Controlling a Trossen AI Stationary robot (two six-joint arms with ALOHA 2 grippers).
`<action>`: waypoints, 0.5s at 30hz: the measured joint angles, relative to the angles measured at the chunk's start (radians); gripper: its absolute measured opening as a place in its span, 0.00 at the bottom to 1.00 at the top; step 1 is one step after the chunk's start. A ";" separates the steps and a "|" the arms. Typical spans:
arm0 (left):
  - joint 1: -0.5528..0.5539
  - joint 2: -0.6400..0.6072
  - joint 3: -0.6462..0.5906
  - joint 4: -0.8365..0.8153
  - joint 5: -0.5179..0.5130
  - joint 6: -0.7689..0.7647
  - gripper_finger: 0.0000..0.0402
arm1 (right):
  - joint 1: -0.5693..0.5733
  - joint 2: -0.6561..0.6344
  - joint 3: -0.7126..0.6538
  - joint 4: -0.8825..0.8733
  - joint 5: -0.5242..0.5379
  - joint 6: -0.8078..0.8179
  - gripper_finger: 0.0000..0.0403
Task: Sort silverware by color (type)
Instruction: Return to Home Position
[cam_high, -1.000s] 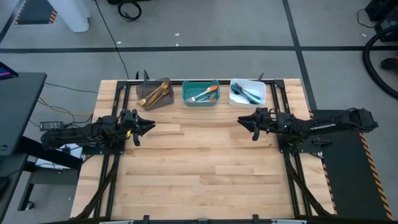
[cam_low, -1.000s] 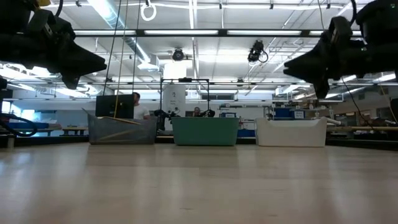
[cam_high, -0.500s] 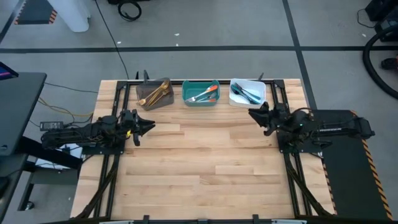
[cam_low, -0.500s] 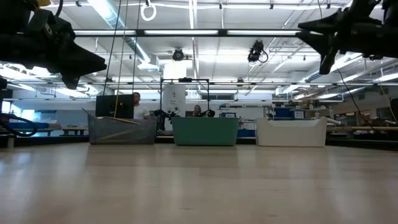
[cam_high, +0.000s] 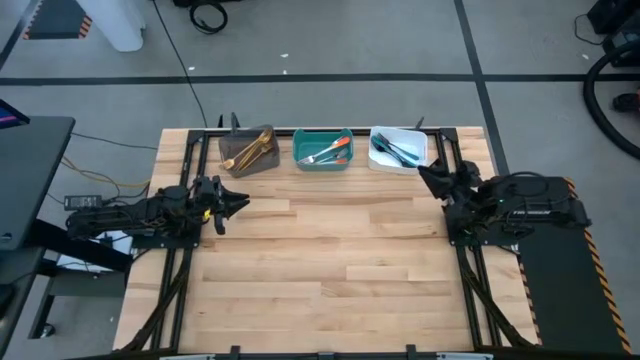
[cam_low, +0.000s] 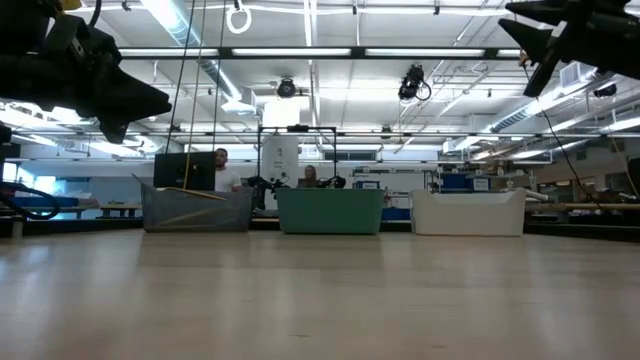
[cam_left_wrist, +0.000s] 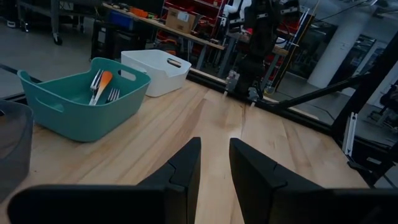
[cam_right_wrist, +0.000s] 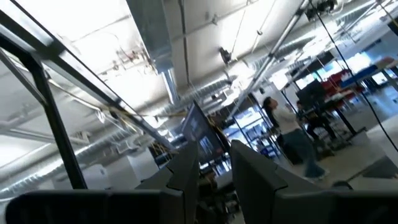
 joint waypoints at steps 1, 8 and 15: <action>0.000 0.000 0.000 0.000 0.000 0.000 0.23 | 0.000 -0.008 0.000 0.001 0.000 0.000 0.25; 0.000 0.000 0.000 0.000 0.000 0.000 0.23 | 0.000 -0.049 0.000 -0.002 0.000 0.000 0.25; 0.000 0.000 0.000 0.000 0.000 0.000 0.23 | 0.000 -0.123 0.000 -0.001 0.000 0.000 0.25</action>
